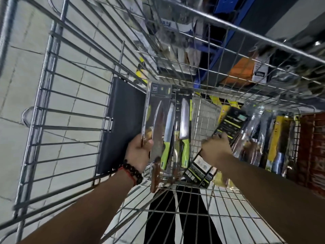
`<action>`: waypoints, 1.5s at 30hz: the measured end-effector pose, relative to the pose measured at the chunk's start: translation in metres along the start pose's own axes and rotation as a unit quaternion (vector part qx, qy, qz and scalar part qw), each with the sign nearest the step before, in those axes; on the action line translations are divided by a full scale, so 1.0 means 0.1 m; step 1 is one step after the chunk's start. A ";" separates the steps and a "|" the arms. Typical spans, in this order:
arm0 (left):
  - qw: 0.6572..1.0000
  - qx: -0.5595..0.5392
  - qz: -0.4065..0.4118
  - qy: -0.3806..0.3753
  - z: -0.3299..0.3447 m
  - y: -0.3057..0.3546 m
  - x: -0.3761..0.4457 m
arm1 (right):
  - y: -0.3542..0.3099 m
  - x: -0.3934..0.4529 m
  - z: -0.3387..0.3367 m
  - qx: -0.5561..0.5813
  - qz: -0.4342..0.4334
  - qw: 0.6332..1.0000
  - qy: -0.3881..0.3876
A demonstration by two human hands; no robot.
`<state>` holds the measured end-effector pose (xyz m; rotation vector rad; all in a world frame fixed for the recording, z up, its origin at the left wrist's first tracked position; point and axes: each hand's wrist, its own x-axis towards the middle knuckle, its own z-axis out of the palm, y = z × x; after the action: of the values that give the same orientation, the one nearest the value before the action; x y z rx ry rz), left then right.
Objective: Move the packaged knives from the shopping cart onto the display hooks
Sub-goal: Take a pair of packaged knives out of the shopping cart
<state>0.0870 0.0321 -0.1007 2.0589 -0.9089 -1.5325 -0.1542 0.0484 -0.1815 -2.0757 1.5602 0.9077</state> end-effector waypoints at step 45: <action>1.000 0.009 -0.005 -0.014 0.02 -0.09 0.01 | -0.87 0.24 0.12 0.657 0.305 0.688 0.034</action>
<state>0.0874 0.0375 -0.1079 2.0610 -0.9272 -1.5674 -0.0705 0.0657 -0.2134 -0.5385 2.0000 -0.2627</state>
